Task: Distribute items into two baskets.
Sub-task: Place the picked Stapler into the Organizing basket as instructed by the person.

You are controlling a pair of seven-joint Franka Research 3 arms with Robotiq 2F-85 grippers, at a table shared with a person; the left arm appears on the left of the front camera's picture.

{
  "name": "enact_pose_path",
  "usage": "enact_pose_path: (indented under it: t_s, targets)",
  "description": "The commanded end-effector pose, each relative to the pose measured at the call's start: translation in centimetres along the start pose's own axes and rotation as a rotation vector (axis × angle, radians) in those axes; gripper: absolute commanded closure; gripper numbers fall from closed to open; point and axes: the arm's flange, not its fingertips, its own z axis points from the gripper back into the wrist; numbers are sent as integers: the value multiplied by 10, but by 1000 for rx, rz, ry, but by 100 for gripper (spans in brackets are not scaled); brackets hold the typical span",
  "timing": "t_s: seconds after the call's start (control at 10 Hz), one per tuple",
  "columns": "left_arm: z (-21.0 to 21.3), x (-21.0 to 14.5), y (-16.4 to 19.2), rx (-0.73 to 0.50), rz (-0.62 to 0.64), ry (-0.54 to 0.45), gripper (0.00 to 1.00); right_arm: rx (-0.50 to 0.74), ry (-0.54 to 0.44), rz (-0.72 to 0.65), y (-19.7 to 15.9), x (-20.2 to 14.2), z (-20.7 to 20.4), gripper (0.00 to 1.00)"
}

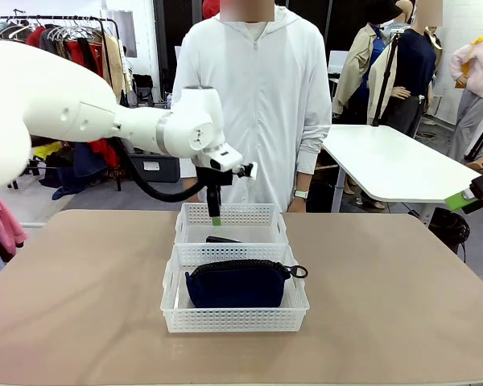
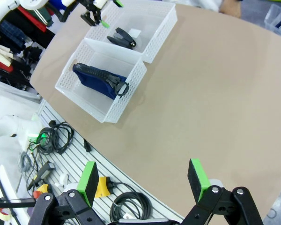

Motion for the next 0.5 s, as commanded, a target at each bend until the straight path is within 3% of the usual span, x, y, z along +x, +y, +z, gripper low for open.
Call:
enact_pose_path:
  t_s: [0.0, 0.4]
  targets:
    - [43, -39, -20, 71, 140, -15, 0, -2, -3, -4, -1, 0, 0, 0]
    - [109, -128, -33, 127, 322, -149, 0, -2, -3, -4, -1, 0, 0, 0]
